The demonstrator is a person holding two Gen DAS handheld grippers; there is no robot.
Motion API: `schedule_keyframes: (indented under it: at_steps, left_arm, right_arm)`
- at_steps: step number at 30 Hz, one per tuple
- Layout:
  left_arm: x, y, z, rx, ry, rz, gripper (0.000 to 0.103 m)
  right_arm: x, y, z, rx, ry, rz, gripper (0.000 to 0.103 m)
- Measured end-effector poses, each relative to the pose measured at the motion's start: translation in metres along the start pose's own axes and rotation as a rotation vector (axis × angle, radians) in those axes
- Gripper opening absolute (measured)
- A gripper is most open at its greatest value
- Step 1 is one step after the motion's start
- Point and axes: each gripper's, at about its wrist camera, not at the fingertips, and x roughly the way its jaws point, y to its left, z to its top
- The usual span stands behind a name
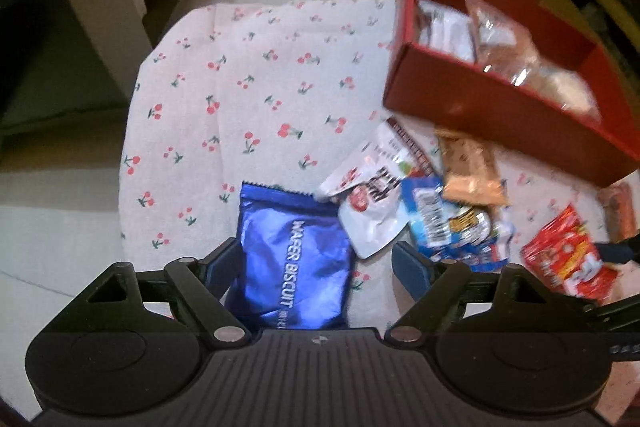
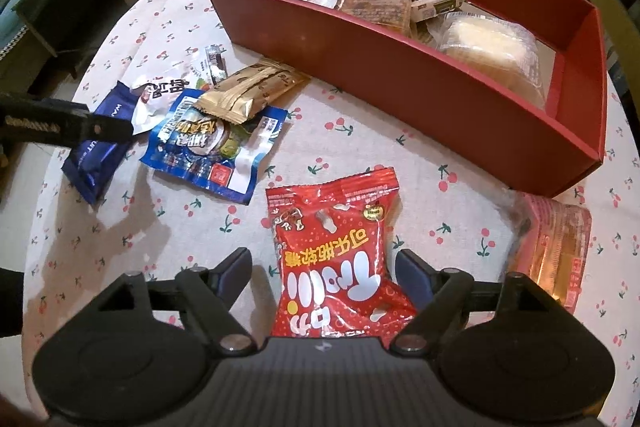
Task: Organize snacks
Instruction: 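Grasp the blue wafer biscuit pack with the left gripper while the right gripper grasps the red candy bag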
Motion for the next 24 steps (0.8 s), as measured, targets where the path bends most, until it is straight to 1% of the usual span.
schedule_keyframes:
  at_steps: [1,3,5,8,9,11,12,13,14,15,16,18,24]
  left_arm:
    - [-0.002,0.001,0.001,-0.005,-0.007,-0.002,0.090]
    - [0.000,0.000,0.000,-0.004,-0.004,0.020,0.092]
    - [0.007,0.000,-0.002,-0.004,0.023,0.043,0.092]
    - [0.018,0.001,-0.007,-0.007,0.062,0.048,0.092]
    - [0.021,0.000,-0.009,-0.002,0.070,0.057,0.090]
    - [0.023,-0.003,-0.012,-0.001,0.069,0.073,0.089]
    - [0.022,-0.004,-0.013,0.000,0.070,0.074,0.086]
    - [0.021,-0.006,-0.013,0.006,0.068,0.071,0.081]
    - [0.019,-0.007,-0.014,0.011,0.067,0.069,0.079]
    - [0.018,-0.008,-0.016,0.014,0.062,0.068,0.075]
    - [0.016,-0.010,-0.018,0.019,0.059,0.068,0.072]
    - [0.013,-0.013,-0.023,0.026,0.057,0.061,0.070]
    - [0.003,-0.017,-0.039,0.030,0.057,0.036,0.067]
  right_arm:
    - [0.000,0.000,0.000,-0.002,0.000,-0.001,0.086]
    - [0.001,0.001,0.000,-0.006,0.000,-0.004,0.089]
    - [0.003,0.006,0.000,-0.025,0.002,-0.012,0.092]
    - [0.005,0.011,0.000,-0.050,0.002,-0.033,0.092]
    - [0.006,0.011,0.000,-0.051,-0.003,-0.037,0.092]
    - [0.006,0.011,0.000,-0.051,-0.015,-0.058,0.087]
    - [0.006,0.013,0.000,-0.058,-0.019,-0.078,0.082]
    - [0.005,0.014,0.000,-0.064,-0.025,-0.083,0.074]
    - [0.003,0.014,-0.001,-0.062,-0.031,-0.079,0.071]
    - [0.001,0.013,-0.001,-0.056,-0.033,-0.075,0.064]
    - [-0.001,0.013,-0.001,-0.046,-0.039,-0.071,0.063]
    - [-0.002,0.013,-0.004,-0.036,-0.044,-0.084,0.062]
    - [-0.010,0.015,-0.017,0.003,-0.040,-0.086,0.059]
